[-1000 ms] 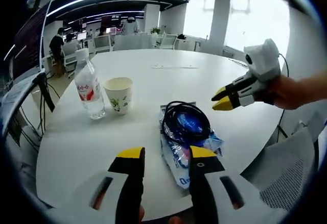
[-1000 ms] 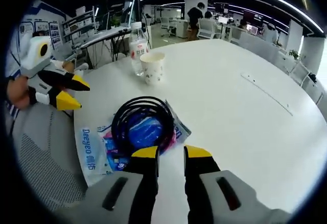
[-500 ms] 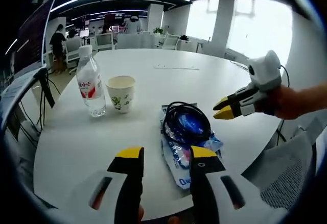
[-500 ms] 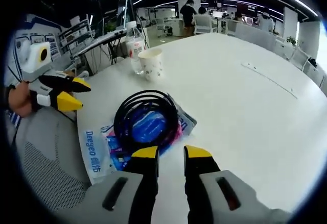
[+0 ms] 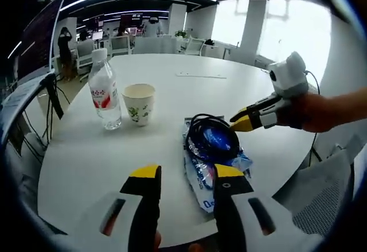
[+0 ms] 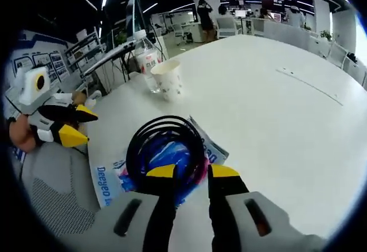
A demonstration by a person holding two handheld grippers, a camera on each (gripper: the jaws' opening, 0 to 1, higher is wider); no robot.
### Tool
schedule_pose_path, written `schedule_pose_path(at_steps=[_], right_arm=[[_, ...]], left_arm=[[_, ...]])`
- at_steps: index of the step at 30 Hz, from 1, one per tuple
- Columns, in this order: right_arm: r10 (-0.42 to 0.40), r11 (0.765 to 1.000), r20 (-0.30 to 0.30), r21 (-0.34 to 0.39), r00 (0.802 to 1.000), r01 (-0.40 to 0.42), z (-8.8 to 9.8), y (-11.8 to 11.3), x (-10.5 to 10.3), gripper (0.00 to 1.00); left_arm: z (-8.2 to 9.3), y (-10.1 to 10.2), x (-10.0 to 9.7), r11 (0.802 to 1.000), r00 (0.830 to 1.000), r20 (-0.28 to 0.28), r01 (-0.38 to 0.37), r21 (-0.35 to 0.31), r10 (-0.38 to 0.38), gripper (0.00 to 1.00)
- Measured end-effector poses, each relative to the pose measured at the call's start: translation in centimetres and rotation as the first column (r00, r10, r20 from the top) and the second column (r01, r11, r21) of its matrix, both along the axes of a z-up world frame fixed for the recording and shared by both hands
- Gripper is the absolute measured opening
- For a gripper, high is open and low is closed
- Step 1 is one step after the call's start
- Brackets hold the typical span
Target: Arrange the tabletop items into an orderly group along one side of the table until the central work area is clear of visible clutter.
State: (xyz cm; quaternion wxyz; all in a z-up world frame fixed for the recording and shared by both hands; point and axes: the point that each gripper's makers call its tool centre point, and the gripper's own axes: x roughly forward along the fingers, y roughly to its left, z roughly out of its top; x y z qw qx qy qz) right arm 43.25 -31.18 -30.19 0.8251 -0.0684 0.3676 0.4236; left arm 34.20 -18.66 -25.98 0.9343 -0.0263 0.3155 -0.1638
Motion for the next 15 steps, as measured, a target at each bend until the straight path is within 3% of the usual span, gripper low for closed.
schedule_pose_path(at_steps=[6,15], right_arm=[[0.013,1.000,-0.020,-0.013,1.000,-0.013,-0.7,1.1,0.5,0.21],[0.027,0.998,-0.034,-0.054,0.999,-0.029,-1.3,1.4,1.1,0.15]], left_arm=[[0.1,0.0,0.1,1.000,1.000,0.004,0.003,0.000,-0.003,0.35],[0.4,0.0,0.4,1.000,1.000,0.006,-0.009,-0.019,0.009,0.38]])
